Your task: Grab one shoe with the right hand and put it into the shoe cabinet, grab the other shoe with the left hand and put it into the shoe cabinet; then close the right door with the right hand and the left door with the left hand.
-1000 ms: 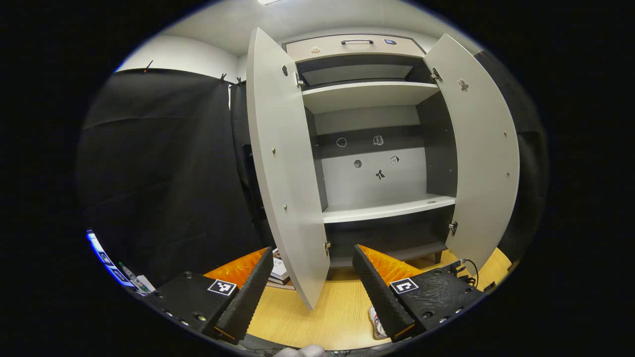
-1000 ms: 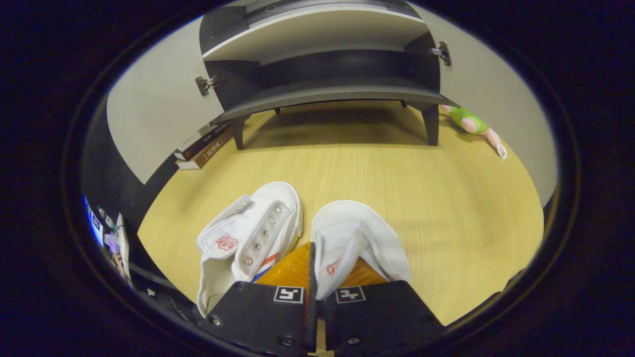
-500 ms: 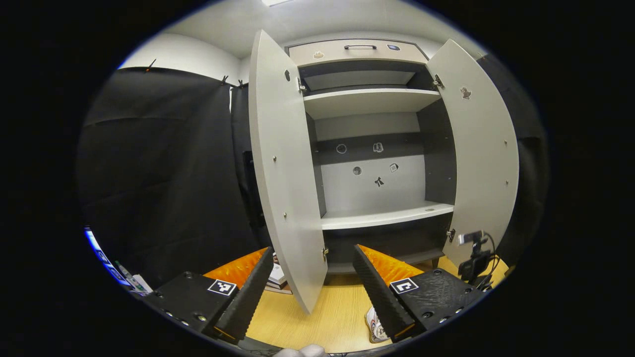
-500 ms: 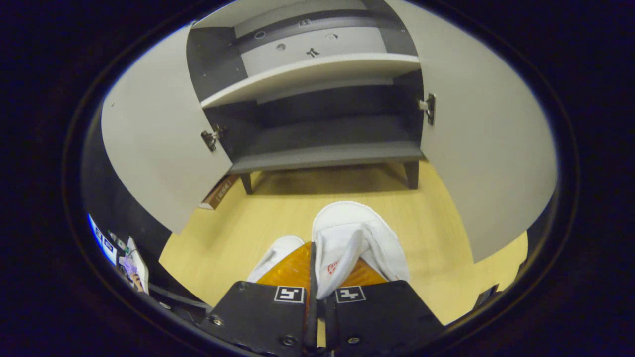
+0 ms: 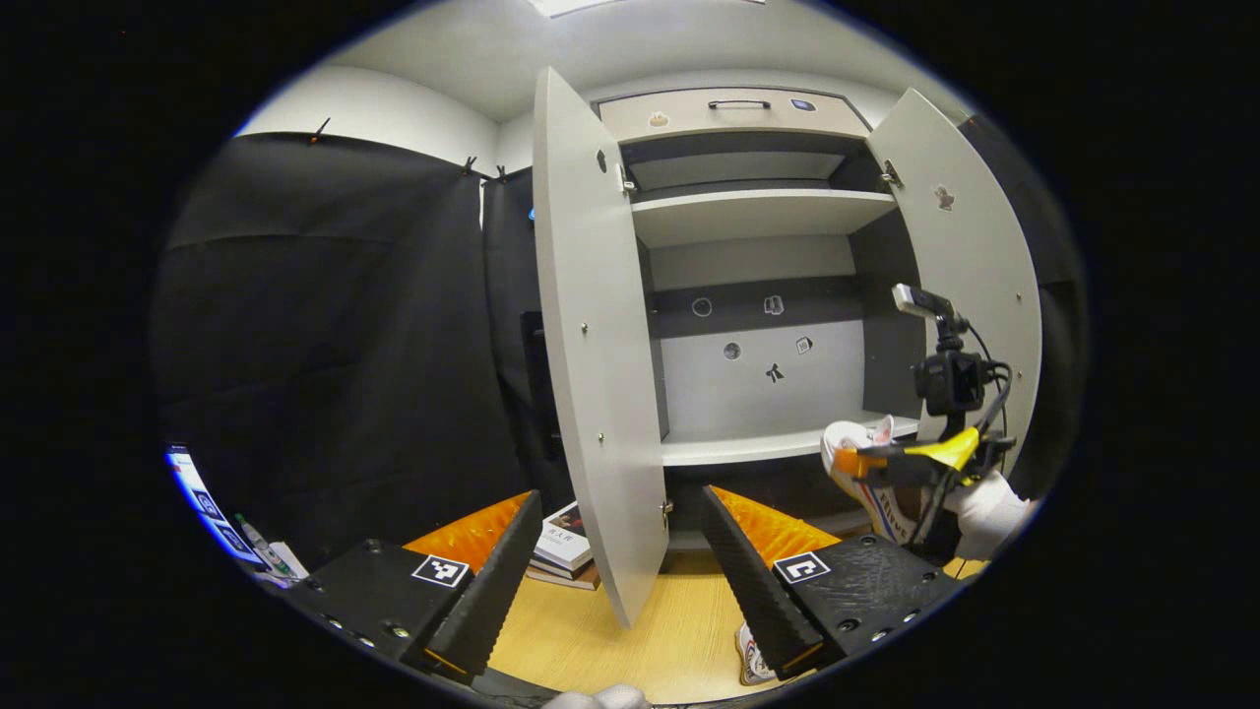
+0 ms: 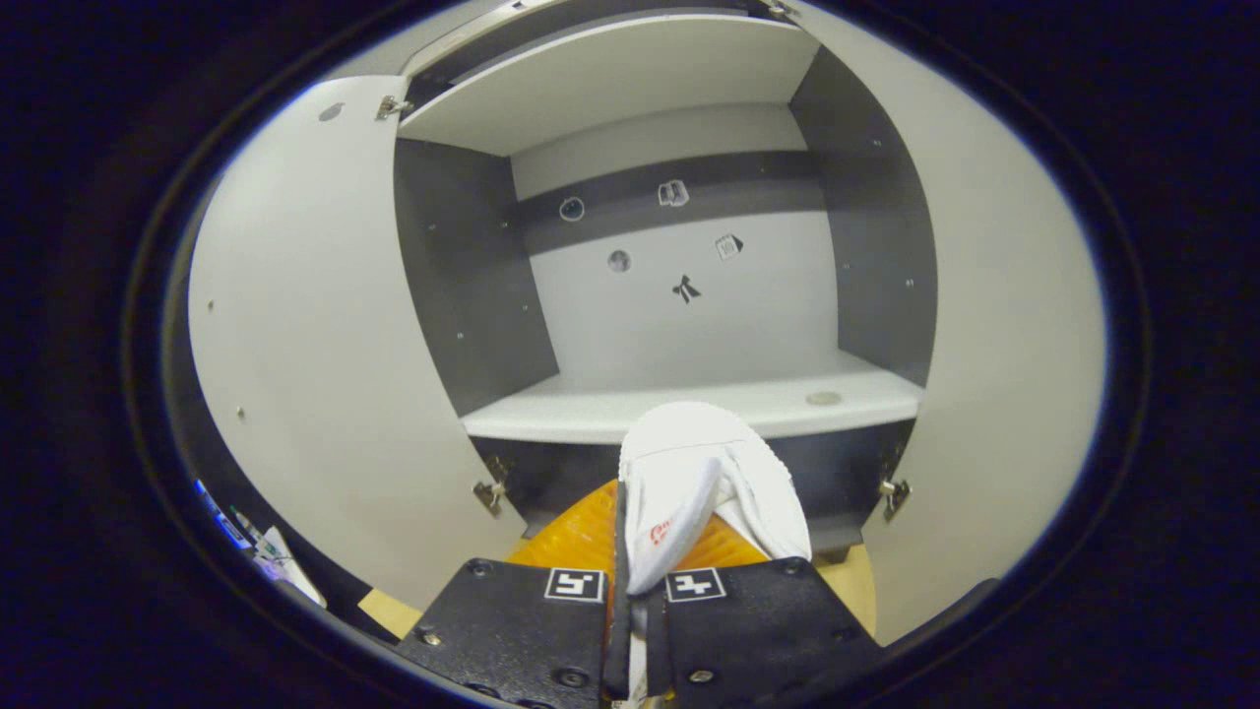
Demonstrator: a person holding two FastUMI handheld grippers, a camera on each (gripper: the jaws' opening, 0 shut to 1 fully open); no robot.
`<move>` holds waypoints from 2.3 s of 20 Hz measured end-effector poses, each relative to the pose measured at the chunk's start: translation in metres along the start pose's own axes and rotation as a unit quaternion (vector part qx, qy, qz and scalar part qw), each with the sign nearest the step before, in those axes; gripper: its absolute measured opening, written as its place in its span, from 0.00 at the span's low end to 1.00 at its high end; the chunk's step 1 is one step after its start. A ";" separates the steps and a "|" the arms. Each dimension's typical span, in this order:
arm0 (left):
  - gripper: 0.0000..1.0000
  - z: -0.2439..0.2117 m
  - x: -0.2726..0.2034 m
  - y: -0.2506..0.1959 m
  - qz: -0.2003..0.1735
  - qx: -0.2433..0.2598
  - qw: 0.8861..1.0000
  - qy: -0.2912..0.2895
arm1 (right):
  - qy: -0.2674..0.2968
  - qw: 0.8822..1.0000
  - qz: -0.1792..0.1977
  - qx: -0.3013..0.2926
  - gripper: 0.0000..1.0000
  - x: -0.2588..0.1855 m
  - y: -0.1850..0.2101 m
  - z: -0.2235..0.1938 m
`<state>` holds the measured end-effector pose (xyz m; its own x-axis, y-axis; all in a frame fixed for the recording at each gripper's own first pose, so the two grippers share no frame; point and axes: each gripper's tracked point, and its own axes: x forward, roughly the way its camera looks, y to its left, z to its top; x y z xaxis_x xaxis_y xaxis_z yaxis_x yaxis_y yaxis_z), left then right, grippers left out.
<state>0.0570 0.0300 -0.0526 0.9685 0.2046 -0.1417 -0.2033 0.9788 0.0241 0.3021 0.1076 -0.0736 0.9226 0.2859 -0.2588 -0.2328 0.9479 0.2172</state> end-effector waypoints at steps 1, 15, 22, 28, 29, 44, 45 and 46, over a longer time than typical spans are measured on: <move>0.96 0.001 -0.001 0.002 0.006 -0.003 1.000 -0.001 | -0.011 1.000 -0.002 -0.002 0.07 0.009 0.001 0.018; 0.96 0.002 -0.017 0.009 0.065 0.001 0.998 0.022 | -0.054 0.995 -0.086 -0.013 0.07 0.162 -0.055 0.142; 0.96 0.004 -0.022 0.005 0.068 0.002 0.998 0.015 | 0.027 0.995 -0.097 -0.017 0.18 0.195 -0.060 0.113; 0.96 0.003 -0.021 0.008 0.063 -0.009 0.998 0.019 | 0.053 0.996 -0.077 0.009 0.76 0.189 -0.051 0.101; 0.96 0.003 -0.022 0.011 0.066 -0.007 0.998 0.018 | 0.047 0.995 -0.089 -0.002 0.77 0.184 -0.056 0.105; 0.96 0.002 -0.008 0.012 0.013 0.000 1.000 -0.002 | -0.096 0.992 -0.072 -0.049 0.99 0.030 -0.026 0.147; 0.96 0.001 -0.007 0.010 0.005 0.001 1.000 -0.003 | -0.107 0.991 -0.067 -0.052 0.99 0.009 -0.021 0.144; 0.96 -0.001 -0.006 0.007 -0.003 0.002 1.000 -0.005 | -0.118 0.990 -0.062 -0.055 0.99 -0.013 -0.017 0.139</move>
<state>0.0493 0.0360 -0.0520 0.9713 0.1981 -0.1319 -0.1962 0.9802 0.0277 0.3371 0.0678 0.0571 0.9892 0.1388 -0.0463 -0.1342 0.9868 0.0904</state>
